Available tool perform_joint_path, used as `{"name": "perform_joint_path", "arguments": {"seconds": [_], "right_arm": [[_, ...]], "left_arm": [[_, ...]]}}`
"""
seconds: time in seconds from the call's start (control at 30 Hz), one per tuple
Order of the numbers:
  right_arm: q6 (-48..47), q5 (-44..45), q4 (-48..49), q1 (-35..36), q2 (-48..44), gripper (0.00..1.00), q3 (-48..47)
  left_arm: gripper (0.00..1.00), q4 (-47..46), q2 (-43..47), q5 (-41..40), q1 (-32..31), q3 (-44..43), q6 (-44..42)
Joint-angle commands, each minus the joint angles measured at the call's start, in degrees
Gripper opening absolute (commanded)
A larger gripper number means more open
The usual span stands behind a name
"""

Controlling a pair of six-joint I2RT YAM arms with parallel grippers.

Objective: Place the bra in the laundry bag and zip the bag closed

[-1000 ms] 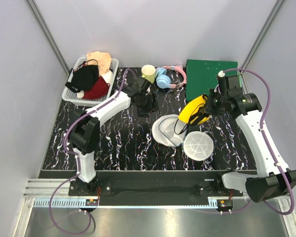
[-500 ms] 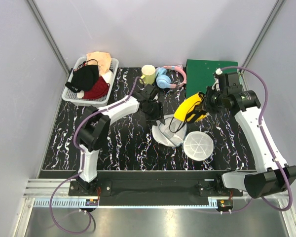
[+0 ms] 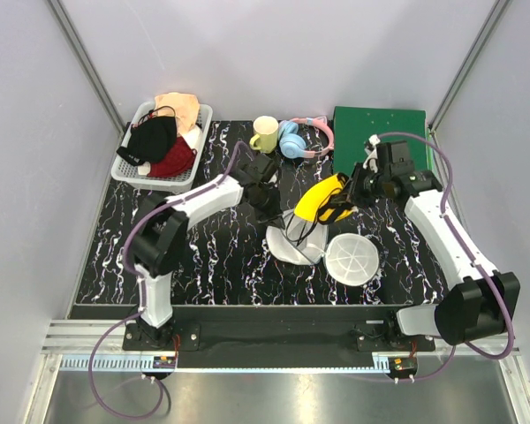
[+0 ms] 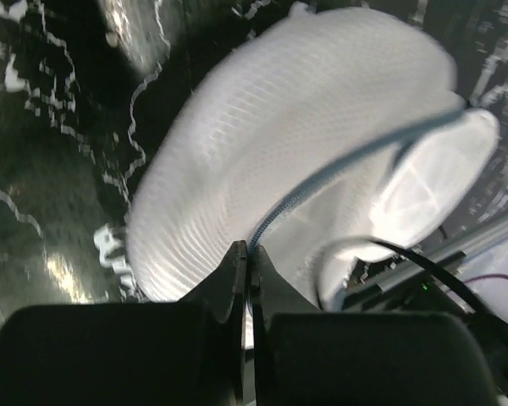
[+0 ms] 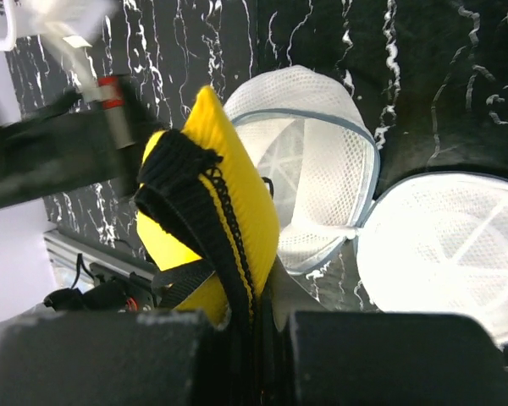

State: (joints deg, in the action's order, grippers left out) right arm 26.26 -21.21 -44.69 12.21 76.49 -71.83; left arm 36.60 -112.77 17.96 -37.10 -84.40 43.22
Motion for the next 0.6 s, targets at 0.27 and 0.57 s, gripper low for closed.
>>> {"name": "perform_joint_path", "arguments": {"seconds": [0.27, 0.57], "right_arm": [[11.8, -3.4, 26.9, 4.8, 2.9, 0.0, 19.1], [18.1, -8.0, 35.2, 7.0, 13.7, 0.0, 19.9]], "left_arm": [[0.0, -2.8, 14.3, -0.4, -2.8, 5.1, 4.9], [0.0, -3.3, 15.2, -0.8, -6.0, 4.8, 4.3]]}}
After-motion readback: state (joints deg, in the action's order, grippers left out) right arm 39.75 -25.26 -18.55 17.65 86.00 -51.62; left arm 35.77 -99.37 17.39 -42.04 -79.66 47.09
